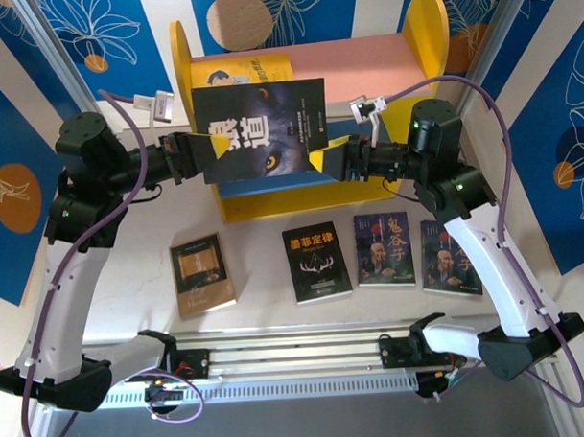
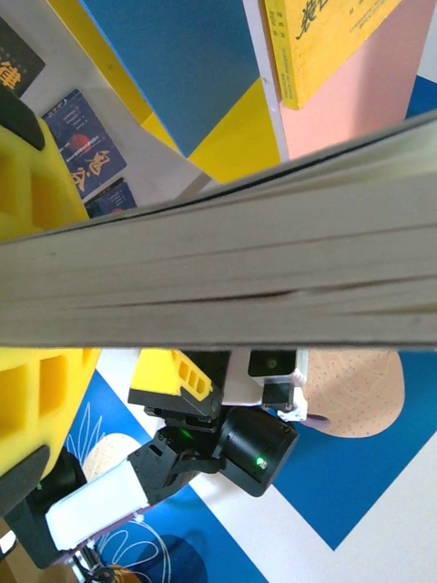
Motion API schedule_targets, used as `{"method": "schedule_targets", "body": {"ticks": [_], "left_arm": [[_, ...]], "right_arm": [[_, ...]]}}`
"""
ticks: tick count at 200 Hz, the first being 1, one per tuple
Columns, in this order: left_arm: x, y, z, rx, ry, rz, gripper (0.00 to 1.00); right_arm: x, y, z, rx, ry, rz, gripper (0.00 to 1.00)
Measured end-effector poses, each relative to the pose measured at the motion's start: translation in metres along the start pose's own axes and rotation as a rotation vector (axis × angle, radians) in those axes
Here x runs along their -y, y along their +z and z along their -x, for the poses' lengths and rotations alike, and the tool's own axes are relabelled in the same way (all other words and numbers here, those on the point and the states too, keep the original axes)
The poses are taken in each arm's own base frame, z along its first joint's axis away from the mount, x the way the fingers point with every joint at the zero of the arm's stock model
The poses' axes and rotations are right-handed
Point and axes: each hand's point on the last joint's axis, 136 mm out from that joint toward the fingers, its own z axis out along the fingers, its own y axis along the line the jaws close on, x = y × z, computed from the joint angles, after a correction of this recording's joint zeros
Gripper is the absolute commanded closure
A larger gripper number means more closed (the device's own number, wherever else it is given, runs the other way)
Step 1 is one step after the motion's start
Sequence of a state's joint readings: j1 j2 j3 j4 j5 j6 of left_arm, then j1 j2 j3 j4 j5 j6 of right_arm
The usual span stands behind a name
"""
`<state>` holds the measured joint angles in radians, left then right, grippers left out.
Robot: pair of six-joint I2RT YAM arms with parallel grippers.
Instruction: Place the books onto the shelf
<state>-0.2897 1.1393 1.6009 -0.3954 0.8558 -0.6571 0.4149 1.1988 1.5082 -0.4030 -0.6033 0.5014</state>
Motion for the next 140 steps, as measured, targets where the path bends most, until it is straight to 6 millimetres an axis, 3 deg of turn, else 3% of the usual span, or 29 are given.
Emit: {"method": "schedule_targets", "body": {"ticks": [69,83,97,114,140], "left_arm": [[0.001,-0.001,0.007,0.036,0.004,-0.013,1.00],[0.003,-0.002,0.009,0.043,0.011,-0.015,0.91],[0.004,-0.004,0.011,0.050,0.010,-0.003,0.69],[0.003,-0.007,0.016,0.062,0.028,0.037,0.51],[-0.003,-0.017,0.020,0.080,0.042,0.135,0.41]], "right_arm": [[-0.023,-0.001,0.020,0.016,-0.035,0.053,0.98],[-0.026,-0.001,0.024,0.015,-0.051,0.062,1.00],[-0.027,0.000,0.026,0.010,-0.054,0.064,1.00],[-0.027,0.002,0.029,0.003,-0.050,0.069,1.00],[-0.025,0.005,0.038,0.003,-0.051,0.066,1.00]]}}
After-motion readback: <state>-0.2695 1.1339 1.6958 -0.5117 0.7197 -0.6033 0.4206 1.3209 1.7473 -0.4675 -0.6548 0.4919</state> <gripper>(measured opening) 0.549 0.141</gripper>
